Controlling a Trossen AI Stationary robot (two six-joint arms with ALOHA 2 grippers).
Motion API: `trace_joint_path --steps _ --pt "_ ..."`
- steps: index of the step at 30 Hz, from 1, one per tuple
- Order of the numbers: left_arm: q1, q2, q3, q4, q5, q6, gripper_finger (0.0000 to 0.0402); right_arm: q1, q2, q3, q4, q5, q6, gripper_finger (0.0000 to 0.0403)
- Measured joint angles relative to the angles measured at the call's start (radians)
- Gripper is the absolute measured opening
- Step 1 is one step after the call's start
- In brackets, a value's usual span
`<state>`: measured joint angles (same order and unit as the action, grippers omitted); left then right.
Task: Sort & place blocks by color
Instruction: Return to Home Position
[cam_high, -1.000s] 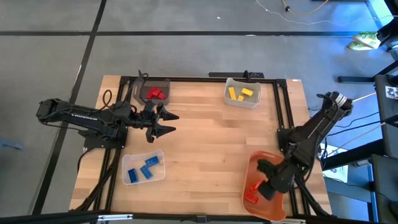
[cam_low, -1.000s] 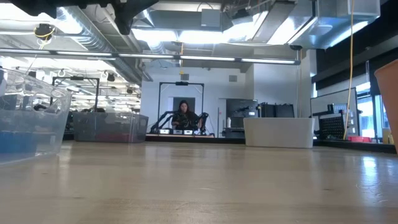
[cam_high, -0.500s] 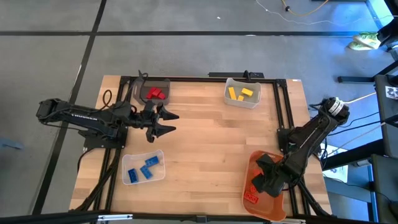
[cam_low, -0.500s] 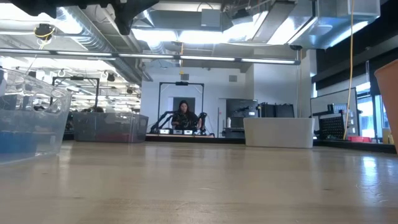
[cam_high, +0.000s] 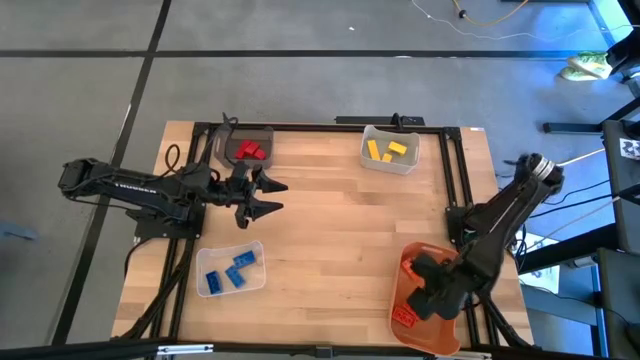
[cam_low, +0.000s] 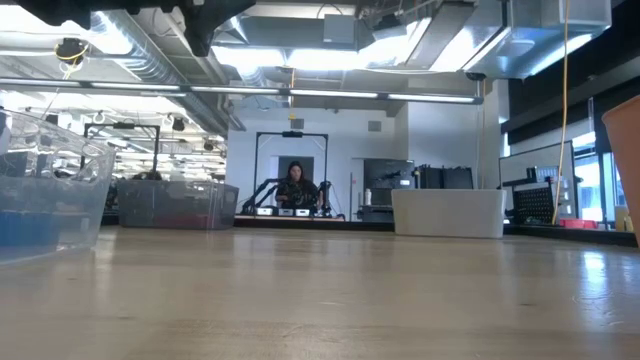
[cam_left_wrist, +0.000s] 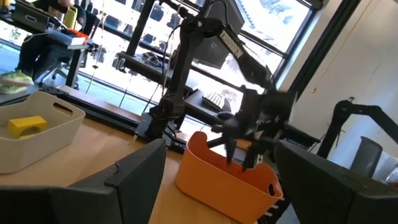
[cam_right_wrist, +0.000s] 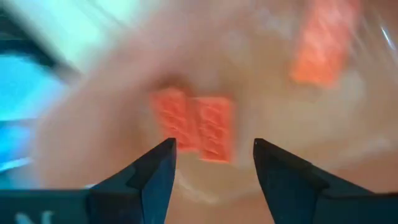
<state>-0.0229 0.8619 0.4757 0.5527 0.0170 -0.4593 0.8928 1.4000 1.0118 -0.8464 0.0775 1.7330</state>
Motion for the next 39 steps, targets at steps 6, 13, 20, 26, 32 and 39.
trace_joint_path --steps 6,13,20,26,32,39 --pt "0.0 0.0 0.0 0.012 0.0 0.0 0.0293 -0.012 -0.102 0.149 0.023 0.45 -0.203 0.0215" --pt "0.0 0.0 0.0 0.089 0.077 -0.009 0.0293 -0.168 -0.204 0.161 0.07 0.532 -0.437 0.0215" --pt "-0.034 -0.001 0.0 0.124 0.125 -0.011 0.0293 -0.424 -0.317 -0.068 0.504 0.145 -0.834 0.0215" --pt "-0.056 -0.001 0.0 0.121 0.072 0.024 0.0293 -0.7 -0.432 -0.386 1.015 -0.28 -1.017 0.0215" --pt "-0.064 0.0 0.0 0.12 0.001 0.023 0.0293 -0.915 -0.479 -0.553 1.312 -0.446 -1.112 0.0215" --pt "-0.064 0.0 0.0 0.117 -0.009 0.024 0.0293 -1.042 -0.485 -0.539 1.329 -0.505 -1.183 0.0215"
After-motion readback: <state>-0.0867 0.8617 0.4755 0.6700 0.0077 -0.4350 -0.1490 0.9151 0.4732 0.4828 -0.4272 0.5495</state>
